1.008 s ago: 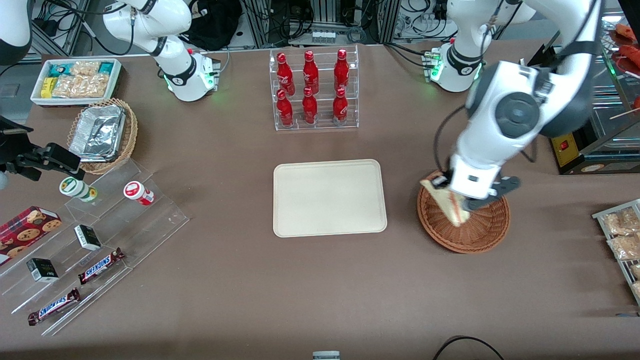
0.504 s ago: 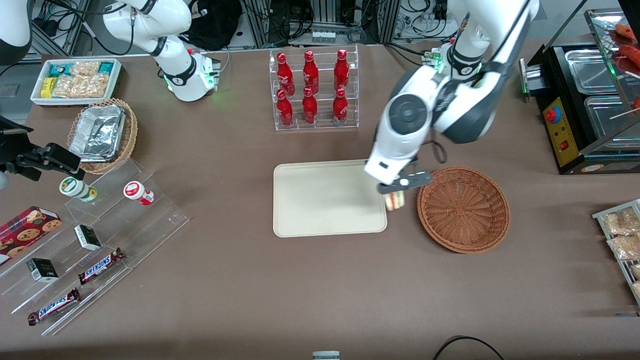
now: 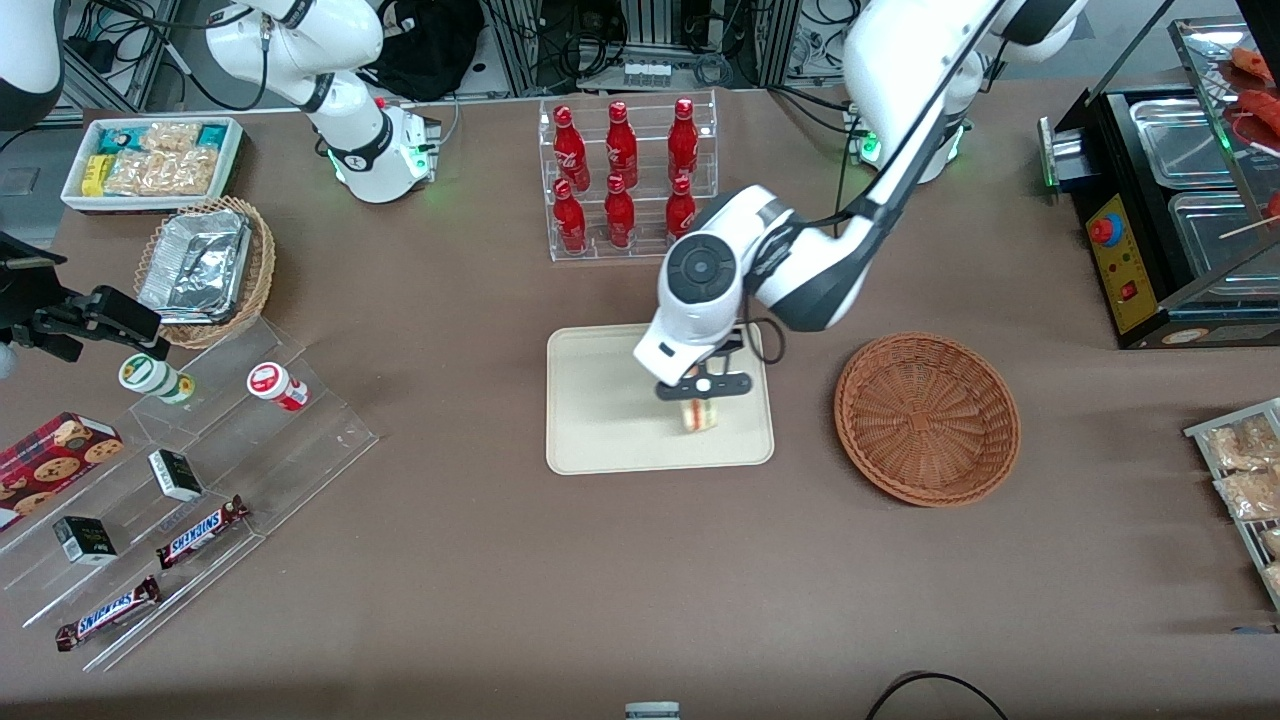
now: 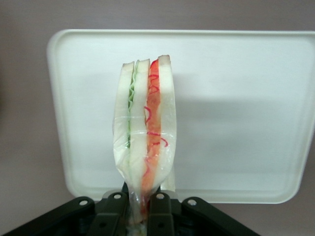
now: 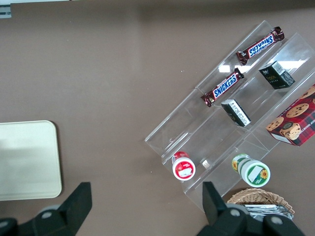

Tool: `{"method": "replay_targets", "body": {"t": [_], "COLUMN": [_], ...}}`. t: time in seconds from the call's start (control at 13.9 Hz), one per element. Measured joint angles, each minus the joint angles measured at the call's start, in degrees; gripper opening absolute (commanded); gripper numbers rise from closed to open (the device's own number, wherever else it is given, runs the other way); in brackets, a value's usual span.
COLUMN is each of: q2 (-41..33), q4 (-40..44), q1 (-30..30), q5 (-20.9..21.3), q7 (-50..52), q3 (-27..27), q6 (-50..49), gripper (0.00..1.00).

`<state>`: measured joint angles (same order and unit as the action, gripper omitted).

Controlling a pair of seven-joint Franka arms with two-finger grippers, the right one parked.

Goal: Place sandwich from basket to tray
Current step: 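Lower the sandwich onto the tray center with the left gripper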

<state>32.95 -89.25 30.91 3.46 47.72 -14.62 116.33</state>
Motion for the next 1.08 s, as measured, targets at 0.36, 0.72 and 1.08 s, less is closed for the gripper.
{"method": "replay_targets", "body": {"t": [0.36,0.72,1.08], "q2": [4.39,6.55,7.0], "q4": [0.99,1.37,1.39], "q1": [4.24,4.71,4.83], "q5": [0.82,1.06,3.09], "q7": [0.11,0.1,0.09], "q3": [0.04,0.08,0.13], "q6": [3.86,4.25,4.24], "gripper": [0.11,0.12,0.12]}}
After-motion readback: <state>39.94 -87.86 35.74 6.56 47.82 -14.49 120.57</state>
